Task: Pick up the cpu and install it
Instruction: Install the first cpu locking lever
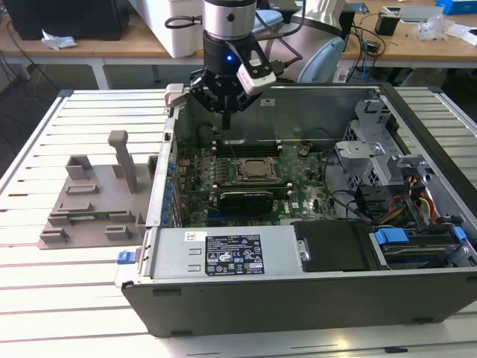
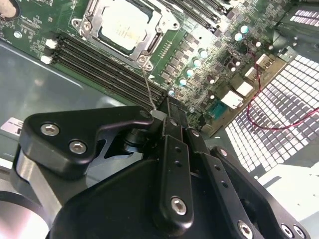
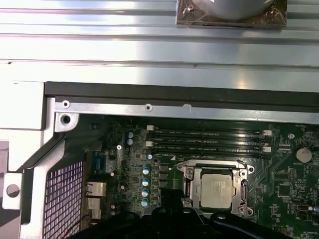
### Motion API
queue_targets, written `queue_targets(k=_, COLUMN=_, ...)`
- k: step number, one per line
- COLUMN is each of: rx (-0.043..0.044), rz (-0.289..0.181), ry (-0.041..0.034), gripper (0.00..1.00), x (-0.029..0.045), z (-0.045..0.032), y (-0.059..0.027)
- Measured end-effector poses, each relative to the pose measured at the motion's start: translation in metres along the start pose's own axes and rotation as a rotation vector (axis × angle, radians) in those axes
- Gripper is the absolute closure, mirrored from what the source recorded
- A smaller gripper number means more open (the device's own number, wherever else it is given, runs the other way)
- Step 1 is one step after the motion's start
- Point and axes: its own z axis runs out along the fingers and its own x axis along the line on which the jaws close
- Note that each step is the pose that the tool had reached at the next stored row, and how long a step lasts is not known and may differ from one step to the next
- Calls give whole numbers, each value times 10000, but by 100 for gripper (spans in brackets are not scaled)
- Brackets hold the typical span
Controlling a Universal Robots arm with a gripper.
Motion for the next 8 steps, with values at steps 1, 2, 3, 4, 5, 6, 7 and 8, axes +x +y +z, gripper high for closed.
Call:
queue_targets(k=1, rx=1, rz=1, ry=0, gripper=89, x=13, z=0, y=5)
queue_targets(k=2, rx=1, rz=1, ry=0, gripper=89, x=20, z=1, y=8)
queue_targets(k=3, rx=1, rz=1, ry=1, gripper=89, x=31, z=1, y=15)
queue_targets(k=4, rx=1, rz=1, ry=1, gripper=89, x=35, z=2, y=19)
queue_targets(k=5, rx=1, rz=1, ry=0, gripper=89, x=38, z=2, y=23)
queue_targets(k=6, rx=0, rz=1, ry=0, gripper=89, x=44, z=2, y=28)
queue_targets(k=7, rx=1, rz=0, ry=1, gripper=89, x=47, z=2, y=31)
queue_targets(k=8, rx=1, rz=1, ry=0, gripper=89, x=50, z=3, y=32)
